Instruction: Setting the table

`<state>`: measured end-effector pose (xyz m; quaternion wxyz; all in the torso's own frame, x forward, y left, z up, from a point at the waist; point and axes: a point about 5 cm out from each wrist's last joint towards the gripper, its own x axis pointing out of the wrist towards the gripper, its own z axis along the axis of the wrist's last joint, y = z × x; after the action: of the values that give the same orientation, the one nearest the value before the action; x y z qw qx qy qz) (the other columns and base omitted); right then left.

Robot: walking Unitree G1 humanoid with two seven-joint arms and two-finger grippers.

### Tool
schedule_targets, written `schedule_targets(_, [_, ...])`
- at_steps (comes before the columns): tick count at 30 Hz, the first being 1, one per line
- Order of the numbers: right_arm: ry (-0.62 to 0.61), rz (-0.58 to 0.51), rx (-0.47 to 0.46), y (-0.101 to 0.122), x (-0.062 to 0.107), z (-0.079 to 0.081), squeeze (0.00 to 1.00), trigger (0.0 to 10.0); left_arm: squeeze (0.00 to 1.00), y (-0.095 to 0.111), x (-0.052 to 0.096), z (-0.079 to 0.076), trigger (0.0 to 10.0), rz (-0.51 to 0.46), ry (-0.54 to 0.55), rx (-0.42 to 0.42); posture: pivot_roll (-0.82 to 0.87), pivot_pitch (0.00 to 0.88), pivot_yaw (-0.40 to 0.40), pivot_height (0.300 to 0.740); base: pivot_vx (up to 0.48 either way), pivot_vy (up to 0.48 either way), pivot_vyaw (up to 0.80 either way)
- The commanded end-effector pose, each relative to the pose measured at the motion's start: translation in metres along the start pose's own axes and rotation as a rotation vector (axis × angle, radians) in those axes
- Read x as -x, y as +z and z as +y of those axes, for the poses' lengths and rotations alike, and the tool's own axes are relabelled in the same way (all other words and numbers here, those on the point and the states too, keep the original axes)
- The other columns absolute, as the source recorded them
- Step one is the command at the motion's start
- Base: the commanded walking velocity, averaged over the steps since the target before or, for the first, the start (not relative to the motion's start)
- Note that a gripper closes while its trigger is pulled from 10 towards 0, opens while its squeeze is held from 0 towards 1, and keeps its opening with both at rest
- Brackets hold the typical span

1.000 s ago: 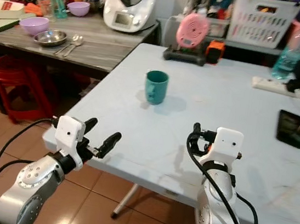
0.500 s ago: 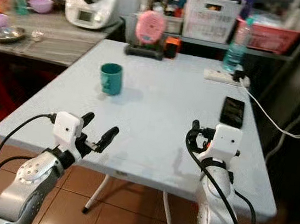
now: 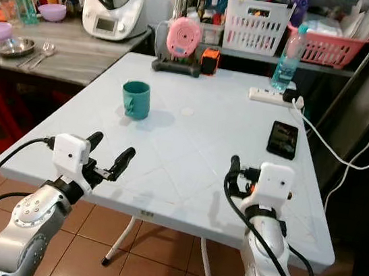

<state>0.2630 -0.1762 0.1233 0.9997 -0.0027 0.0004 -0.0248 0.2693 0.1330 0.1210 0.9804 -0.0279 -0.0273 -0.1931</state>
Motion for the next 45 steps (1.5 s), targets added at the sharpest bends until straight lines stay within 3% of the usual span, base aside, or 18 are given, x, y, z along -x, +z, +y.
schedule_targets(1, [0.022, -0.024, 0.009, 0.005, 0.002, 0.003, 0.00, 10.0, 0.00, 0.000, 0.000, -0.001, 10.0, -0.001, -0.002, -0.008, 0.00, 0.000, 0.032, 0.740, 0.371, 0.000, 0.00])
schedule_targets(16, [0.042, -0.012, -0.001, 0.002, 0.008, 0.010, 0.00, 10.0, 0.00, 0.000, -0.003, -0.004, 10.0, -0.007, -0.012, 0.005, 0.00, 0.000, 0.038, 0.740, 0.374, 0.000, 0.16])
schedule_targets(22, [0.037, -0.012, -0.005, 0.002, 0.009, 0.010, 0.00, 10.0, 0.00, -0.001, -0.002, -0.004, 10.0, -0.004, 0.003, 0.004, 0.00, 0.000, 0.039, 0.740, 0.000, 0.000, 0.77])
schedule_targets(34, [0.036, -0.011, -0.019, 0.004, 0.010, 0.010, 0.00, 10.0, 0.00, -0.010, -0.002, -0.014, 10.0, 0.022, -0.063, -0.006, -0.01, 0.013, 0.031, 0.740, 0.000, 0.000, 0.00])
schedule_targets(45, [0.005, 0.015, 0.006, 0.002, 0.023, 0.002, 0.00, 10.0, 0.00, -0.018, -0.023, -0.019, 10.0, 0.030, -0.100, 0.002, -0.08, 0.039, 0.039, 0.740, 0.000, 0.000, 0.00])
